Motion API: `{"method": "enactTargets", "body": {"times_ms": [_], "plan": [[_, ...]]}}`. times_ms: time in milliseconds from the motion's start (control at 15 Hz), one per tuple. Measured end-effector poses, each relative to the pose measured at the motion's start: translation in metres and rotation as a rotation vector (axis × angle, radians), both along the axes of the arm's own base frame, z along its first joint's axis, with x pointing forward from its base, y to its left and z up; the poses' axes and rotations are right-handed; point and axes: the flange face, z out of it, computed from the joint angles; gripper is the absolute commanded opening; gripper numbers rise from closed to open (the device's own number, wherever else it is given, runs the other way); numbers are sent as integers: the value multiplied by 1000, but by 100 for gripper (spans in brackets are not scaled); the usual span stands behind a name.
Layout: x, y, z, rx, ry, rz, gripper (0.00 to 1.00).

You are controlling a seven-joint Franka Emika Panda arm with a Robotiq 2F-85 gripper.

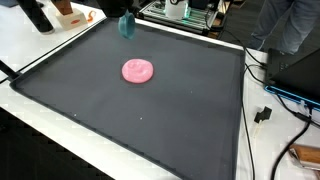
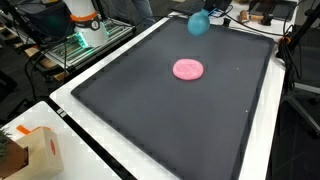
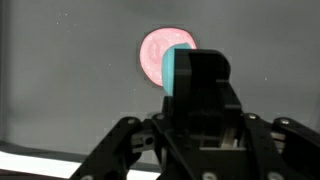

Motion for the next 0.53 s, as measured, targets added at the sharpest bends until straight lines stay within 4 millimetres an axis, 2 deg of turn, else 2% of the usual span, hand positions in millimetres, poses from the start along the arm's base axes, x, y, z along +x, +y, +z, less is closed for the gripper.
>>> {"method": "enactTargets", "body": {"times_ms": [267, 400, 533], "plan": [[3, -5, -6, 24, 11, -8, 25], [7, -17, -11, 106, 26, 7, 25], [11, -37, -15, 205, 28, 25, 25]]}}
